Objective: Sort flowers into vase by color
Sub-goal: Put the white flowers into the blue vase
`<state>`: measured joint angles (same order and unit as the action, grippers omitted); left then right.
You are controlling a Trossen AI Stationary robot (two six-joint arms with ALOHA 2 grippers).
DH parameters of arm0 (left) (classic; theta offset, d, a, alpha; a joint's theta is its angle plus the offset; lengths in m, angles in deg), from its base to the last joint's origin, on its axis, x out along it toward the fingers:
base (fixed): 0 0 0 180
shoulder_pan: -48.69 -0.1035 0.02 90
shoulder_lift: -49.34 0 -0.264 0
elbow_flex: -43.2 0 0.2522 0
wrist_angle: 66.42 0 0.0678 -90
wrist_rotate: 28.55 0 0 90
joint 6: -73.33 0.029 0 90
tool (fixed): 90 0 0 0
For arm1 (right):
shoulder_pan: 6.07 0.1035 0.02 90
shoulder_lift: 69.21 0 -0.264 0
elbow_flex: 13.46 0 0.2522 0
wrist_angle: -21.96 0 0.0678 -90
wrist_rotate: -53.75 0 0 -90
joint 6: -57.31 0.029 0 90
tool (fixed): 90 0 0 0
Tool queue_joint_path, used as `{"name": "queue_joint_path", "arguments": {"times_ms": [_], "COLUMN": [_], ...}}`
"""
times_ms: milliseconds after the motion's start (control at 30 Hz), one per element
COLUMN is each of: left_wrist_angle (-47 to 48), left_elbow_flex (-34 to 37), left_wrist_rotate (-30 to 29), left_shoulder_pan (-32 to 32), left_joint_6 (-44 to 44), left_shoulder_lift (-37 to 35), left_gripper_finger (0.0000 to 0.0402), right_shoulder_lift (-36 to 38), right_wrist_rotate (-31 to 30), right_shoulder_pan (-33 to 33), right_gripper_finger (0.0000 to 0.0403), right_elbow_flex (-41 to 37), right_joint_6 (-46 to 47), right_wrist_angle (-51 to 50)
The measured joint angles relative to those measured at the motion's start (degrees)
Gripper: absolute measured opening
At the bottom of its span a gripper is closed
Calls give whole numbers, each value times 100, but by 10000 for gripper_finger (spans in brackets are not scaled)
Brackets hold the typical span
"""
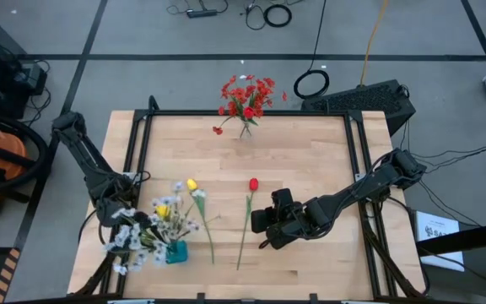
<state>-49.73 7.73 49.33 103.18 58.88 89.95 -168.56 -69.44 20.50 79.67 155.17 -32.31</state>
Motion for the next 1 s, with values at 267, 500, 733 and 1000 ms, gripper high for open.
{"name": "queue_joint_path", "arguments": {"times_ms": [267, 500, 733, 1000], "left_wrist_angle": [409, 409, 984, 722], "left_elbow_flex": [-1, -1, 1, 1], "left_wrist_rotate": [9, 11, -90, -102], "left_shoulder_pan": [3, 3, 3, 3], "left_joint_6": [-324, -328, -326, -170], "left_shoulder_lift": [0, 2, 4, -1], "left_gripper_finger": [105, 105, 105, 105], "right_shoulder_lift": [0, 0, 0, 0], "right_wrist_rotate": [-7, -11, -7, -9], "right_shoulder_pan": [-109, -242, -329, -334], "right_gripper_finger": [0, 0, 0, 0], "right_elbow_flex": [0, 0, 0, 0], "right_joint_6": [0, -146, -291, -444], "right_wrist_angle": [2, 7, 8, 7]}}
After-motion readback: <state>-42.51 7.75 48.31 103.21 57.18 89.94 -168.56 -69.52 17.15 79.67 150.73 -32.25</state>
